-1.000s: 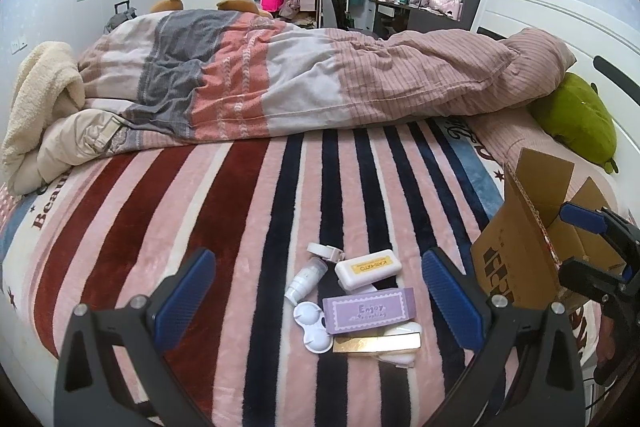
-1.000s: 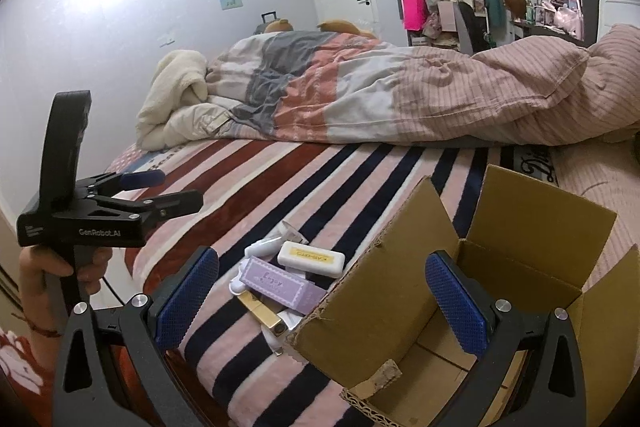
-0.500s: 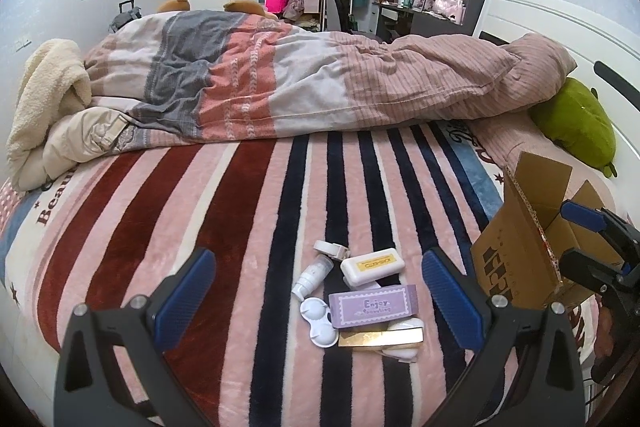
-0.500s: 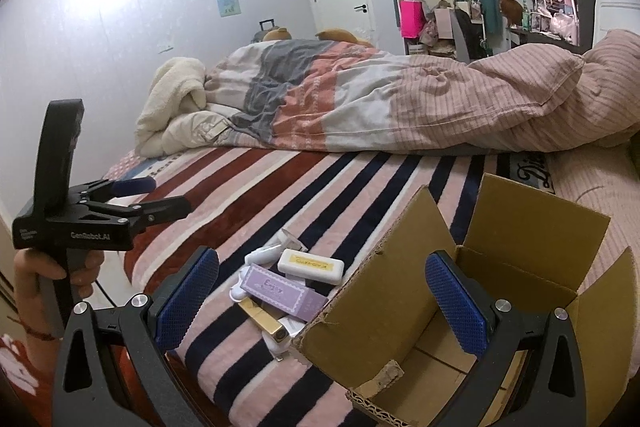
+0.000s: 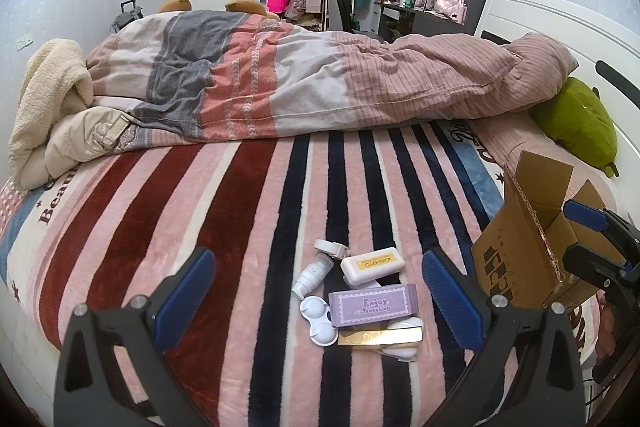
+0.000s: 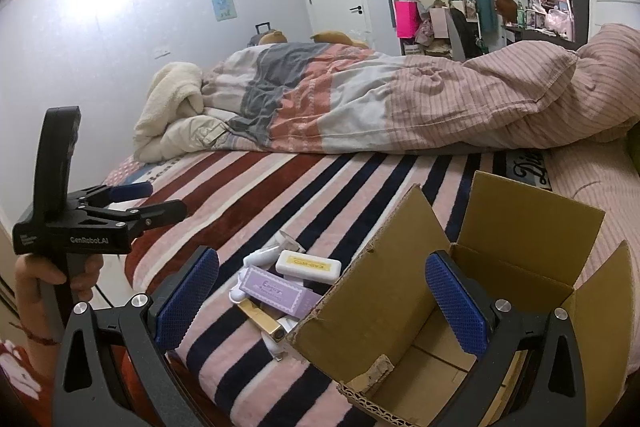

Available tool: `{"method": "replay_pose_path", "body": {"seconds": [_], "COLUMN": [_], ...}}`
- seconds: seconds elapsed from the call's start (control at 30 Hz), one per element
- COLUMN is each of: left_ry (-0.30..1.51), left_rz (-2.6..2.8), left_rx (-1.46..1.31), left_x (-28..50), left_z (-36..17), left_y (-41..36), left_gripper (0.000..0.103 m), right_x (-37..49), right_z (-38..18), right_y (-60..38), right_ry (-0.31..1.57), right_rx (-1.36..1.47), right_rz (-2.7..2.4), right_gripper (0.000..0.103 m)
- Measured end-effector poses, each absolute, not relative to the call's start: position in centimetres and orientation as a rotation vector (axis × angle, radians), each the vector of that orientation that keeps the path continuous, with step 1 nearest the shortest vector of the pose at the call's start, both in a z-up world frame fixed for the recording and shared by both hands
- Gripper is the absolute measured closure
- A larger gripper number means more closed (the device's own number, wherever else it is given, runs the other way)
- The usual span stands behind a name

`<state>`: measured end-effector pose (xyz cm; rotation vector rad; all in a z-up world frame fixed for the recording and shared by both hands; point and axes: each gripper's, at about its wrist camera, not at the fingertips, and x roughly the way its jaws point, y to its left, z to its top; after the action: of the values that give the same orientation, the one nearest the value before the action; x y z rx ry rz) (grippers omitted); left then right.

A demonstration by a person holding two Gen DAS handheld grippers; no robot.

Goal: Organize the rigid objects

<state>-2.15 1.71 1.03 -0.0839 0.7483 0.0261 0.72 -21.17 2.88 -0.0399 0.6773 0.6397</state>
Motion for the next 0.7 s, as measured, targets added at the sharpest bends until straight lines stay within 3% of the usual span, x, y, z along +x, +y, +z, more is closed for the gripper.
{"method": "replay_pose_path", "body": {"seconds": [0.7], "left_ry": [0.695], "left_rz": [0.004], "left_rx": [-0.116], "left_x": [-3.2], "left_z": [0.9], "left_y": [3.8], "left_gripper": [0.001], "right_x": [-0.6], "right_z": [3.7], "right_y": [-18.3], "right_ry": [0.619], "right_rx": [-0.142], "right_rz": [0.645], "right_gripper": [0.0]}}
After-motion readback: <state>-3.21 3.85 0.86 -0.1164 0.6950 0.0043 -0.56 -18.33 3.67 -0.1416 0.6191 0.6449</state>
